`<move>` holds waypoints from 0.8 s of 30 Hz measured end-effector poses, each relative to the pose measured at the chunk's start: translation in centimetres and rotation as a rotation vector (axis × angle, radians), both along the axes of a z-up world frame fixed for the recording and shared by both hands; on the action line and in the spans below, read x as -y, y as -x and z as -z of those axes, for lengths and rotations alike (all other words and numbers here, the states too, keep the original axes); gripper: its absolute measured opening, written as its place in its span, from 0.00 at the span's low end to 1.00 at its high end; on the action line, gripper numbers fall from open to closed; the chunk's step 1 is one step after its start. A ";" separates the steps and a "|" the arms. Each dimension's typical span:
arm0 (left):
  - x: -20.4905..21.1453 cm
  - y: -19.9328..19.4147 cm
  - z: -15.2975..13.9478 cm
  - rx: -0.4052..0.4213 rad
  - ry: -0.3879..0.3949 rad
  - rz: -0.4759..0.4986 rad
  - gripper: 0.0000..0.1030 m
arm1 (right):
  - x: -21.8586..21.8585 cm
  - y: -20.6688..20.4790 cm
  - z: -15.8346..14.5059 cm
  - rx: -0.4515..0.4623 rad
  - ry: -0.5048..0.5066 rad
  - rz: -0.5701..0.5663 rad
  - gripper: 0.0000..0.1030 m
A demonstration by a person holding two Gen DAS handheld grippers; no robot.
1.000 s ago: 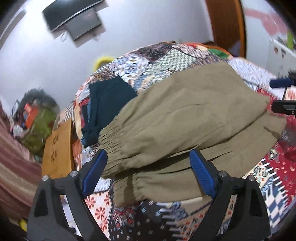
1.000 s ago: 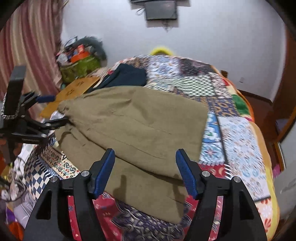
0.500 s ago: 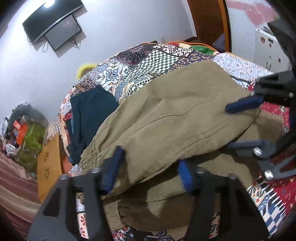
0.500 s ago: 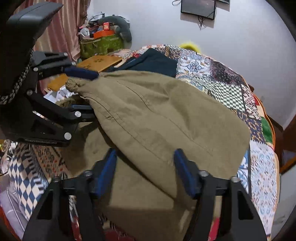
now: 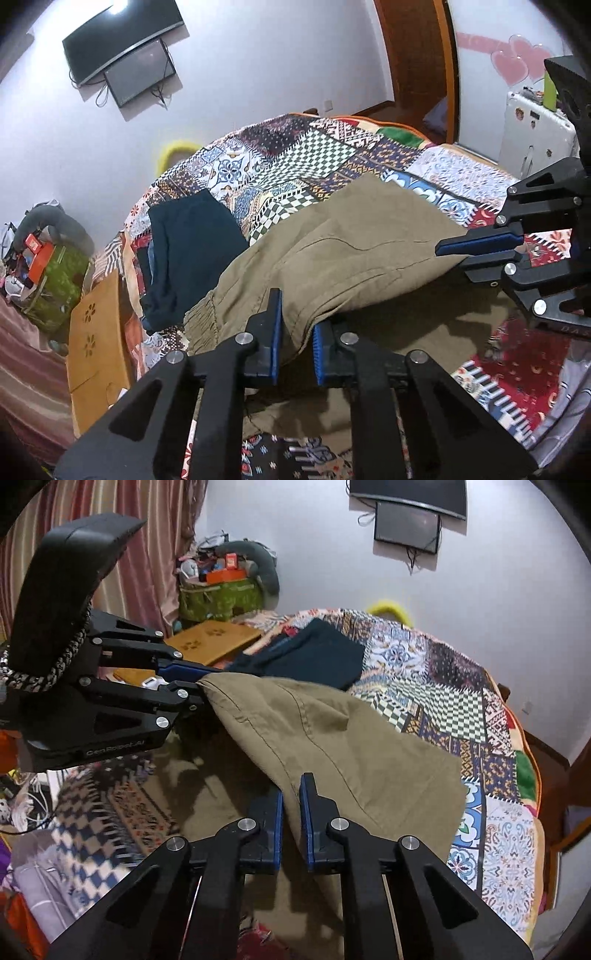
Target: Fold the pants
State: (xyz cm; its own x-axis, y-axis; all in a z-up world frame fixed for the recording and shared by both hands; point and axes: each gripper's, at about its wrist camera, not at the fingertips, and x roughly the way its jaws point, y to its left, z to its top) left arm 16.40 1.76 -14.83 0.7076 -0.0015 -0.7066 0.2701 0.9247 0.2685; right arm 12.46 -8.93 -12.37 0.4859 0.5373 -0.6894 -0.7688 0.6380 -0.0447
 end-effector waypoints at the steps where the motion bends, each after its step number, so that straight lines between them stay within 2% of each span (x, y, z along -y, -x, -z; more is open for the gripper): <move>1: 0.0 0.4 -0.2 -0.001 0.008 0.006 0.14 | 0.0 0.4 -0.4 0.003 -0.002 -0.003 0.08; 6: 0.6 2.2 0.2 -0.022 0.027 0.024 0.14 | 0.6 1.9 -0.4 -0.004 0.006 -0.007 0.08; 10: 1.0 3.0 1.7 -0.067 0.048 0.023 0.15 | 0.9 2.2 0.8 -0.060 0.012 0.002 0.08; 17: -0.3 3.8 3.1 -0.172 0.139 -0.064 0.28 | 1.6 3.1 2.2 -0.107 -0.013 0.033 0.13; 24: -3.2 5.4 1.8 -0.175 0.247 -0.123 0.44 | 3.5 3.2 2.1 -0.218 -0.107 0.088 0.14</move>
State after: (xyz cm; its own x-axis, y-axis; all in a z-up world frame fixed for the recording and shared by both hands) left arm 11.02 5.00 -16.67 0.5813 -0.1097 -0.8063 0.1741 0.9847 -0.0085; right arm 9.29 -12.46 -14.43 0.3803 0.5747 -0.7246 -0.6941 0.6952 0.1871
